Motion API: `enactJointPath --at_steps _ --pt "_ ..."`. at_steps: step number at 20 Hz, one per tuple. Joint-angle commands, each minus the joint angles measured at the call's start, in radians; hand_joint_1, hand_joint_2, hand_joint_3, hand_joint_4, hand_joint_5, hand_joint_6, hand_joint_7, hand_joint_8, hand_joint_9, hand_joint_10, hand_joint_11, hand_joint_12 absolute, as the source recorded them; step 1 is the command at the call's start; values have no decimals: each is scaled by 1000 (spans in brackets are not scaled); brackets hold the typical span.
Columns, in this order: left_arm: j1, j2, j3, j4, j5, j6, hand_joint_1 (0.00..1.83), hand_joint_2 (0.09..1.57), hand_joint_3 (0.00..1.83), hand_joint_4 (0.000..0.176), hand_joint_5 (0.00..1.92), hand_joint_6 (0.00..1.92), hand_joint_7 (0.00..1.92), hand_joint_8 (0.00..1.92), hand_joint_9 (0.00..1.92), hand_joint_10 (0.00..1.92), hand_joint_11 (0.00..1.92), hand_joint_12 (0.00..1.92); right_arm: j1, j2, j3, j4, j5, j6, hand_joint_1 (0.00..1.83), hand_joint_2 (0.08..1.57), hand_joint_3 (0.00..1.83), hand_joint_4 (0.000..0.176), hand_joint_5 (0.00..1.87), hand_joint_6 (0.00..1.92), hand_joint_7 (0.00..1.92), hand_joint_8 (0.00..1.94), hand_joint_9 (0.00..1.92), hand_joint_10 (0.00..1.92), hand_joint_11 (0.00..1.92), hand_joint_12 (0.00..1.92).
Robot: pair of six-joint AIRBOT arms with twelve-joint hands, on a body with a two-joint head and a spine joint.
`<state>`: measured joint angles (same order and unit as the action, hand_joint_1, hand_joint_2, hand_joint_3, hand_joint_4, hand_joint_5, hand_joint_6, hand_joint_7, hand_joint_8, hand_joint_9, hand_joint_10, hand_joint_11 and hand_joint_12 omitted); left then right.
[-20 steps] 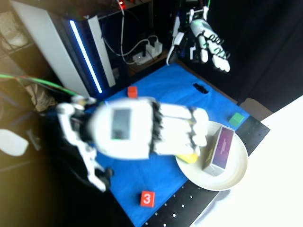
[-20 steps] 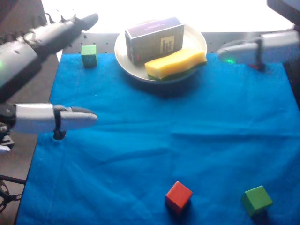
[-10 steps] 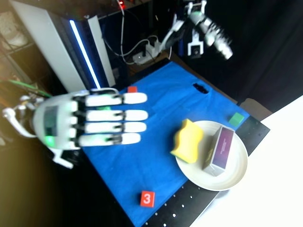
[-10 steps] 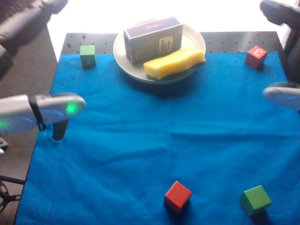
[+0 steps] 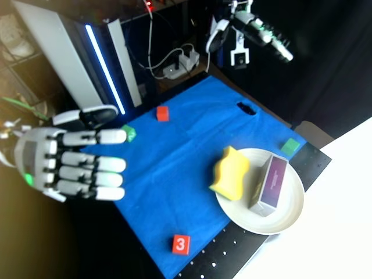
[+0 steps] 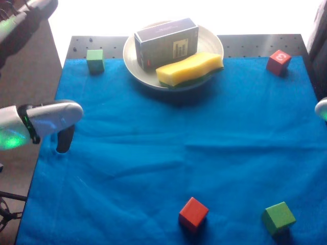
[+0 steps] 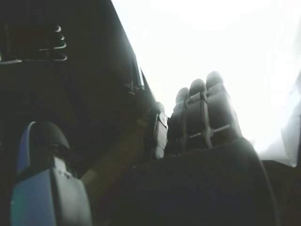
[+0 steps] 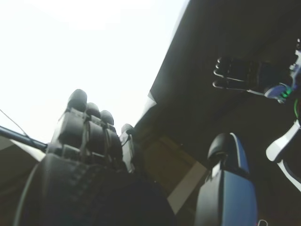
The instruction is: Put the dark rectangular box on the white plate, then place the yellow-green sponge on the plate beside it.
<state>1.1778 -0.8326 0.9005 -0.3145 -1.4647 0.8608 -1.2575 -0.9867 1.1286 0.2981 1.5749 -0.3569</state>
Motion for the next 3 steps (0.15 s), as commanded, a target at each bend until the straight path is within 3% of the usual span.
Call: enactJointPath --at_steps 1,2,3 --pt "-6 2 3 14 -127 -7 499 950 11 176 0 0 0 0 0 0 18 9 4 5 3 20 129 7 541 878 0 159 19 2 6 1 24 5 0 186" --pt "-6 2 3 13 -125 -7 499 950 9 176 0 0 0 0 0 0 3 1 2 4 3 24 129 7 541 881 0 160 20 1 0 0 14 4 0 138" --pt "-5 2 3 12 -123 -7 476 953 9 176 0 0 0 0 0 0 5 2 1 4 3 25 129 7 574 867 0 173 28 2 0 0 2 0 0 27"
